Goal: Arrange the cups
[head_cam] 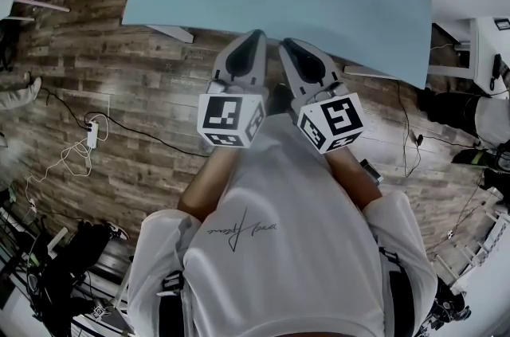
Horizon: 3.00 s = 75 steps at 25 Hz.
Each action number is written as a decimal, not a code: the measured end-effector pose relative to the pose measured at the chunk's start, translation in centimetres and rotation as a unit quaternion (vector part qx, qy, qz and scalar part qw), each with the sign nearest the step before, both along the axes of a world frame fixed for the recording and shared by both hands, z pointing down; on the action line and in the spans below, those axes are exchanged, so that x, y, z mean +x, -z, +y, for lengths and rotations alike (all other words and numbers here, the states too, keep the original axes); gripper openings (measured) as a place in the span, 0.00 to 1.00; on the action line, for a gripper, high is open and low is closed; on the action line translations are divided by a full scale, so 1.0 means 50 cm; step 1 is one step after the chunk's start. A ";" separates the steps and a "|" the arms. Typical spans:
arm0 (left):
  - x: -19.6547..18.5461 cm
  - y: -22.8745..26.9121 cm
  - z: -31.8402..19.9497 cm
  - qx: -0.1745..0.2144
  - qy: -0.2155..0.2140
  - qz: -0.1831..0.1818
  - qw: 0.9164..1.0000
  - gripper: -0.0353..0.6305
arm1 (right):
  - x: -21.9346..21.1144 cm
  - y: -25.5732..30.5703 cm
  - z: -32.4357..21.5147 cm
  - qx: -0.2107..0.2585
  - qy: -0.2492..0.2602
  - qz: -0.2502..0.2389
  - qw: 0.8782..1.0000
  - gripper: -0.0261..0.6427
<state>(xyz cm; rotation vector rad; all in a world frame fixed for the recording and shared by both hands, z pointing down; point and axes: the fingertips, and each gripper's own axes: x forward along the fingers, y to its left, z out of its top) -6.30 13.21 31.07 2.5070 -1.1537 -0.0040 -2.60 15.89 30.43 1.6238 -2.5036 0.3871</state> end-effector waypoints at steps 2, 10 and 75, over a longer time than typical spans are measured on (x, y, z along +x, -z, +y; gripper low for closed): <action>-0.002 -0.001 -0.009 -0.001 0.001 0.000 1.000 0.07 | 0.001 0.001 -0.010 0.002 -0.002 0.001 1.000 0.07; 0.007 -0.003 -0.046 -0.006 0.003 -0.004 1.000 0.07 | 0.021 0.005 -0.050 0.002 -0.009 -0.001 1.000 0.07; 0.138 -0.089 -0.395 -0.053 0.053 -0.043 0.996 0.07 | 0.303 -0.225 -0.484 -0.023 -0.084 0.036 0.996 0.08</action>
